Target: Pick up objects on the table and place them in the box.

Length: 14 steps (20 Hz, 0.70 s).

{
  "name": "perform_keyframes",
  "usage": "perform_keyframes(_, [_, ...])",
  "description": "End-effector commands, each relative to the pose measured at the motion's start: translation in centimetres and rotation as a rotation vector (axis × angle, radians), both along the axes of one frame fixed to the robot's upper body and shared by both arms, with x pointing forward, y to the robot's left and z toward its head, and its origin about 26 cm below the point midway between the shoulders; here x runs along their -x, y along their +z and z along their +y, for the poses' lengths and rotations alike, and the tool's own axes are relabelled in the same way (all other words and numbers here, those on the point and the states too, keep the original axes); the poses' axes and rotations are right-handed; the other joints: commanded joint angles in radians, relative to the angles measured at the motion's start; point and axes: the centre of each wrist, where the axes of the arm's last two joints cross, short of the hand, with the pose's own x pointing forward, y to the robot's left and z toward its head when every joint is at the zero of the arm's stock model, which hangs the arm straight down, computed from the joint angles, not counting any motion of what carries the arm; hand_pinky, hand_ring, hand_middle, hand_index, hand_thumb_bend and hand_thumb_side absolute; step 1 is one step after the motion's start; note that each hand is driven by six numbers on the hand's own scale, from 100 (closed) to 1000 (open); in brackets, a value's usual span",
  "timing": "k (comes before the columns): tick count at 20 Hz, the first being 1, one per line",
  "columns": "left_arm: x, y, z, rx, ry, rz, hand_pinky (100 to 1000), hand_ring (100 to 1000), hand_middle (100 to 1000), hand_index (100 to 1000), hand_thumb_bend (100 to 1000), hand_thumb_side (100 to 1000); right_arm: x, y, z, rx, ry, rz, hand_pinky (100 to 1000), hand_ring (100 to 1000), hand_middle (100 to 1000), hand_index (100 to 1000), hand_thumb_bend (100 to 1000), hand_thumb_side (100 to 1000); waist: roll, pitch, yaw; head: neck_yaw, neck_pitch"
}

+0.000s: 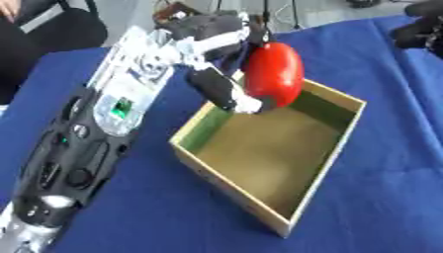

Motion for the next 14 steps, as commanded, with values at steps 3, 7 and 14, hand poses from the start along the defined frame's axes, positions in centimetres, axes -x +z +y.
perform_keyframes(3, [0.3, -0.8, -0.8, -0.085, 0.0, -0.024, 100, 330, 405, 624, 100, 442, 0.6, 1.3, 0.0, -0.004, -0.004, -0.054, 773, 756, 561, 788, 100, 1000, -0.006, -0.022, 0.004, 0.004, 0.005])
perform_keyframes(7, [-0.2, -2.5, -1.0, -0.149, 0.014, -0.002, 100, 343, 415, 632, 100, 458, 0.7, 1.5, 0.1, -0.008, 0.002, -0.064, 773, 757, 562, 788, 100, 1000, -0.006, -0.018, 0.005, 0.004, 0.002])
perform_keyframes(14, [-1.2, -4.9, -1.8, -0.244, 0.028, 0.026, 100, 404, 468, 692, 100, 488, 0.8, 1.7, 0.3, -0.01, 0.013, -0.071, 774, 757, 562, 788, 100, 1000, -0.009, -0.011, 0.002, 0.007, -0.005])
